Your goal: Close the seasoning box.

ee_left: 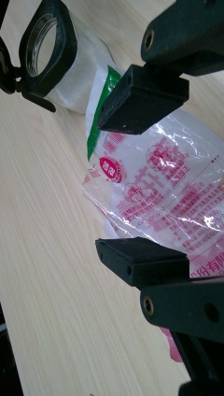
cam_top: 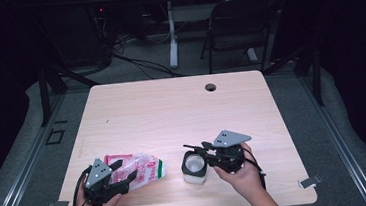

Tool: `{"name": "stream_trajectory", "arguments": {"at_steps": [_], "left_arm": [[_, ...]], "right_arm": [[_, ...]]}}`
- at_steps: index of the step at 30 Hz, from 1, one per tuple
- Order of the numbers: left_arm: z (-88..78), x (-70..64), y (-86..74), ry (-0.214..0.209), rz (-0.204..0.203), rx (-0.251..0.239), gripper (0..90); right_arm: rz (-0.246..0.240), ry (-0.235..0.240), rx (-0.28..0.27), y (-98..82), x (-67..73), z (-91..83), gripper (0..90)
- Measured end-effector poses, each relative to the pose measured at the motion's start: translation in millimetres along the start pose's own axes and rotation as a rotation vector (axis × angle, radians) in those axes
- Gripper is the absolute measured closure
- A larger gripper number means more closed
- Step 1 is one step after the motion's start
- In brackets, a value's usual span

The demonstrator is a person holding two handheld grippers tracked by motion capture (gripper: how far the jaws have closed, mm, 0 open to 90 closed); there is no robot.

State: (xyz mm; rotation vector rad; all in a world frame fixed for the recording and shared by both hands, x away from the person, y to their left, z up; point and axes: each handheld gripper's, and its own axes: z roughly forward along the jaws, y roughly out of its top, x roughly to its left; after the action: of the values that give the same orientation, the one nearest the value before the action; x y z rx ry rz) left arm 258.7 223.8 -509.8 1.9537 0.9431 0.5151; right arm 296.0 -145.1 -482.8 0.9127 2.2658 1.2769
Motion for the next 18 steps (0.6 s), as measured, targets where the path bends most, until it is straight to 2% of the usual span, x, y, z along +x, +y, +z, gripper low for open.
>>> {"name": "stream_trajectory", "arguments": {"at_steps": [8, 13, 17, 18], "left_arm": [[5.3, -0.8, 3.8, -0.016, 0.005, -0.007, 36.4], [9.9, -1.1, 5.1, -0.025, 0.014, 0.002, 36.4], [11.5, -1.2, 5.9, -0.027, 0.015, 0.002, 36.4], [11.9, -1.2, 6.4, -0.027, 0.014, 0.000, 36.4]], "right_arm": [[-0.026, 0.008, 0.003, -4.5, 8.0, 0.7, 63.8], [-0.066, -0.017, 0.005, -7.8, 15.8, 1.6, 61.9], [-0.070, -0.014, 0.004, -9.4, 17.4, 1.7, 60.0], [-0.084, -0.020, 0.004, -10.8, 19.4, 1.6, 59.4]]}}
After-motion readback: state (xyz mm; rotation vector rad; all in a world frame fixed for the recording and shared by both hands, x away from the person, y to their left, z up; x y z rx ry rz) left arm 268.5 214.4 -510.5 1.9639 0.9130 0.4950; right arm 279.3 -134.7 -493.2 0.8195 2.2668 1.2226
